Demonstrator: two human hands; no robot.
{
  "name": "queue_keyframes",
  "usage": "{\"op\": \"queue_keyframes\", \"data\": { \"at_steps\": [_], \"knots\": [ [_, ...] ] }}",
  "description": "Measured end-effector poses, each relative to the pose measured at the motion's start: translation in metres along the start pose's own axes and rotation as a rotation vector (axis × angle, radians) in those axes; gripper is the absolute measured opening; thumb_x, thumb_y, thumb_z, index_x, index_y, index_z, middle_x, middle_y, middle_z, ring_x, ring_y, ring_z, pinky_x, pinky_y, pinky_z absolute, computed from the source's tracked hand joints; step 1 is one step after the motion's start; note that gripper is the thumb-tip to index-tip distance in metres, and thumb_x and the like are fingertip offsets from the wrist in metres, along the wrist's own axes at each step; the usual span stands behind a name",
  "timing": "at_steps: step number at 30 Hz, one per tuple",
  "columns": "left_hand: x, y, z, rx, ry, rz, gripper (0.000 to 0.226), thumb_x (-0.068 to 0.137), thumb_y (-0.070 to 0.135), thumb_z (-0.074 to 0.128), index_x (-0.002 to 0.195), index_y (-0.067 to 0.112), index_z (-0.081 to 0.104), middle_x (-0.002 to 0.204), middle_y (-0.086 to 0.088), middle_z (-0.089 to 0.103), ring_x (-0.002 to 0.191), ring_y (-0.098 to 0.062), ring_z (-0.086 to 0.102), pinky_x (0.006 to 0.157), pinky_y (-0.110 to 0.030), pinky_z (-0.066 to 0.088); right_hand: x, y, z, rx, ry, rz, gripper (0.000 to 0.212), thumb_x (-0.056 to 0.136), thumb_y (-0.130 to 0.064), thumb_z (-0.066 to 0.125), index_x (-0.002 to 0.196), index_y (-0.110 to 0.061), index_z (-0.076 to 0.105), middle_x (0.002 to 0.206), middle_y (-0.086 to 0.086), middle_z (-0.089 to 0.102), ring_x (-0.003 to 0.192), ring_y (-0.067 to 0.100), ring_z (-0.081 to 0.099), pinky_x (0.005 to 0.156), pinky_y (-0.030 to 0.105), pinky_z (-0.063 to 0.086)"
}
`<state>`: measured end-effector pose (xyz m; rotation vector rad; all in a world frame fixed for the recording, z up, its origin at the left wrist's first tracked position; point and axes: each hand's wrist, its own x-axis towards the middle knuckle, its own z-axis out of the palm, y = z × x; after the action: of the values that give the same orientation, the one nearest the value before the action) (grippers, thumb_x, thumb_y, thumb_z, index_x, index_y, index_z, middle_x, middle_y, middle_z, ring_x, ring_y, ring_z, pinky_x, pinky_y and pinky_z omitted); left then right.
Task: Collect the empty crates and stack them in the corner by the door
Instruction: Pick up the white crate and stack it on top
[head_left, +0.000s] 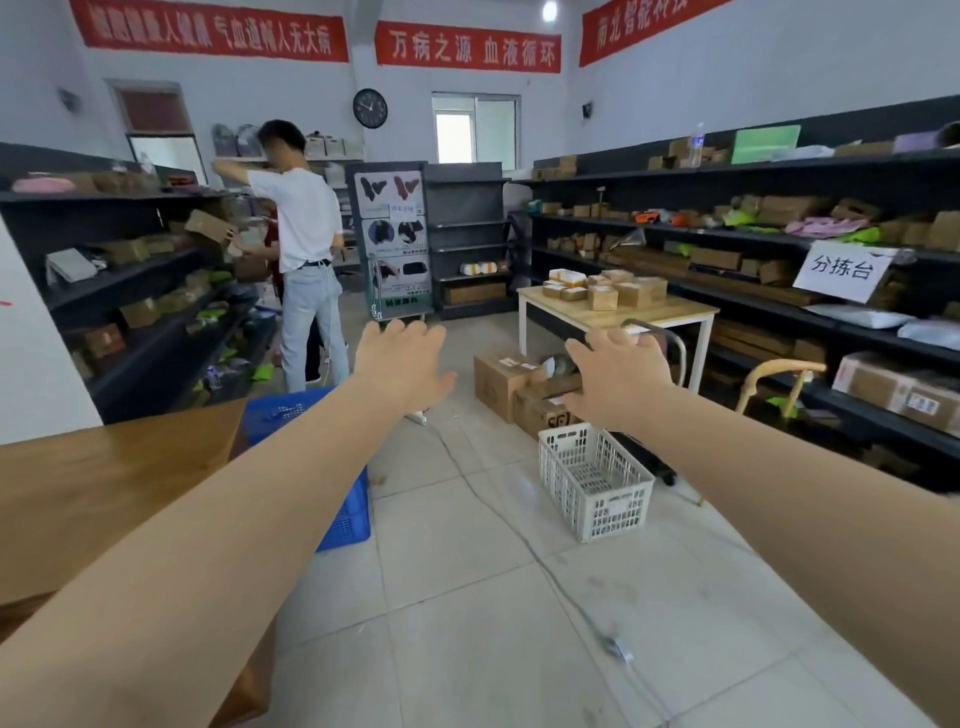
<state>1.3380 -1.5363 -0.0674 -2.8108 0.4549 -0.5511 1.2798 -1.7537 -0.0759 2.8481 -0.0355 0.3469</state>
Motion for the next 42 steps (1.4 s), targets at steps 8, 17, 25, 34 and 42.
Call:
{"op": "queue_keyframes", "data": {
  "at_steps": [8, 17, 25, 34, 42],
  "knots": [
    [0.126, -0.015, 0.073, 0.023, -0.058, -0.03, 0.059, 0.093, 0.051, 0.043, 0.142, 0.018, 0.039, 0.139, -0.006, 0.049, 0.128, -0.028, 0.043, 0.103, -0.042, 0.033, 0.152, 0.009, 0.059, 0.041, -0.033, -0.046, 0.062, 0.095, -0.046, 0.048, 0.147, -0.018, 0.031, 0.146, 0.008, 0.038, 0.135, 0.031, 0.035, 0.105, 0.047, 0.032],
    [0.294, -0.031, 0.154, -0.013, -0.121, -0.096, 0.051, 0.093, 0.048, 0.045, 0.134, 0.018, 0.045, 0.133, -0.005, 0.051, 0.122, -0.027, 0.046, 0.095, -0.039, 0.036, 0.34, 0.031, 0.123, 0.094, -0.023, -0.018, 0.054, 0.095, -0.045, 0.046, 0.141, -0.018, 0.037, 0.142, 0.009, 0.041, 0.133, 0.03, 0.035, 0.104, 0.046, 0.033],
    [0.432, -0.043, 0.238, -0.014, -0.143, -0.024, 0.056, 0.093, 0.049, 0.044, 0.14, 0.019, 0.041, 0.137, -0.004, 0.049, 0.127, -0.027, 0.043, 0.098, -0.039, 0.034, 0.467, 0.044, 0.192, 0.082, -0.118, 0.056, 0.061, 0.095, -0.043, 0.045, 0.148, -0.019, 0.028, 0.147, 0.009, 0.036, 0.136, 0.031, 0.032, 0.107, 0.048, 0.028],
    [0.603, -0.058, 0.323, -0.043, -0.154, 0.155, 0.061, 0.095, 0.052, 0.04, 0.147, 0.022, 0.032, 0.148, -0.002, 0.04, 0.135, -0.025, 0.037, 0.105, -0.041, 0.029, 0.595, 0.04, 0.263, 0.076, -0.225, 0.249, 0.066, 0.095, -0.047, 0.045, 0.151, -0.019, 0.023, 0.151, 0.008, 0.032, 0.139, 0.03, 0.028, 0.108, 0.047, 0.028],
    [0.728, -0.013, 0.391, -0.04, -0.147, 0.345, 0.06, 0.092, 0.053, 0.043, 0.144, 0.023, 0.036, 0.144, -0.001, 0.044, 0.131, -0.025, 0.041, 0.101, -0.04, 0.031, 0.667, 0.073, 0.328, 0.11, -0.314, 0.426, 0.068, 0.094, -0.048, 0.046, 0.151, -0.02, 0.024, 0.153, 0.008, 0.03, 0.14, 0.03, 0.027, 0.11, 0.048, 0.025]
  ]
}}
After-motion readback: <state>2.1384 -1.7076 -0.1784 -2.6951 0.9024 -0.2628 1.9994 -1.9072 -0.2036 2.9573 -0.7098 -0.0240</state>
